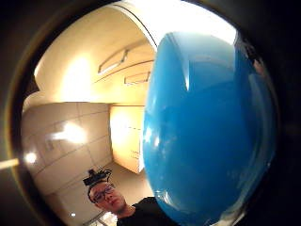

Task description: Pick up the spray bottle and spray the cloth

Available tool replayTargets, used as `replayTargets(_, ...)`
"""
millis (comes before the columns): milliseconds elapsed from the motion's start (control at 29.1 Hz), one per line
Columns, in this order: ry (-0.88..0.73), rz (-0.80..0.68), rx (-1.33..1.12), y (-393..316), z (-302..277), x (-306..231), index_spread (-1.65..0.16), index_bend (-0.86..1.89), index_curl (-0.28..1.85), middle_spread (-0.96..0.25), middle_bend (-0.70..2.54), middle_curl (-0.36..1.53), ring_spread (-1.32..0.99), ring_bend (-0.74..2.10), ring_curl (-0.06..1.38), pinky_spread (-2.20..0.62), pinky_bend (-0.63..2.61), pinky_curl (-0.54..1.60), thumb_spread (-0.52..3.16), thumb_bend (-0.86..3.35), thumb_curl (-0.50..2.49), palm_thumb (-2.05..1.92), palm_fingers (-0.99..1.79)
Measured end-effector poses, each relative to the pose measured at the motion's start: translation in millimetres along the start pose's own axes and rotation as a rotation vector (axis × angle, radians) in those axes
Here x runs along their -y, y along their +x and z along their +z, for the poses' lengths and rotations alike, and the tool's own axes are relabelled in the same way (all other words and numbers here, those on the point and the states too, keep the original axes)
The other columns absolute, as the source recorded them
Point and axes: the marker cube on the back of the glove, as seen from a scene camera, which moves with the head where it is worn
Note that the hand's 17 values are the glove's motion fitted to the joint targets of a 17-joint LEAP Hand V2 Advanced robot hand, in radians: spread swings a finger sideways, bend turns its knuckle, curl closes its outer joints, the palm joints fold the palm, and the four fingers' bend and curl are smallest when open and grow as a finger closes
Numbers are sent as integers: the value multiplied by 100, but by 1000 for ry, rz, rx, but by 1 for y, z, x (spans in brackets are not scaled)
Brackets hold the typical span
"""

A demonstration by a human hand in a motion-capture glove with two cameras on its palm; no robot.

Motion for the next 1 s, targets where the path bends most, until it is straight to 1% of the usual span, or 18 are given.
replayTargets(137, -23, 71, -47, 10, 4, 6, -15, 46, 58, -4, 50, 53, -5, 33, 44, 17, 19, 7, 63, -2, 70, 122, 99)
replayTargets(241, -67, 188, -111, 25, 5, 13, -15, 42, 58, -3, 48, 52, -4, 32, 43, 16, 22, 10, 63, -2, 70, 122, 104)
replayTargets(378, -151, 403, -247, 55, 7, 20, -15, 39, 58, -3, 44, 52, -3, 31, 44, 14, 26, 14, 63, -3, 70, 119, 109)
replayTargets(481, -243, 581, -347, 88, 6, 23, -16, 36, 58, -2, 40, 52, -3, 32, 45, 11, 34, 19, 61, -3, 70, 117, 117)
replayTargets(619, -394, 826, -391, 123, 4, 16, -16, 34, 58, -2, 40, 52, -3, 34, 46, 9, 36, 22, 60, -3, 70, 115, 119)
replayTargets(722, -498, 976, -410, 151, -1, 6, -17, 34, 58, -2, 39, 52, -2, 34, 46, 7, 38, 24, 58, -3, 70, 114, 120)
replayTargets(859, -552, 1077, -433, 185, -9, -4, -18, 33, 59, -2, 39, 52, -2, 35, 46, 7, 37, 26, 57, -2, 70, 114, 120)
replayTargets(997, -539, 1095, -421, 192, -11, -7, -19, 33, 59, -2, 39, 53, -2, 35, 46, 6, 37, 28, 56, -2, 71, 114, 120)
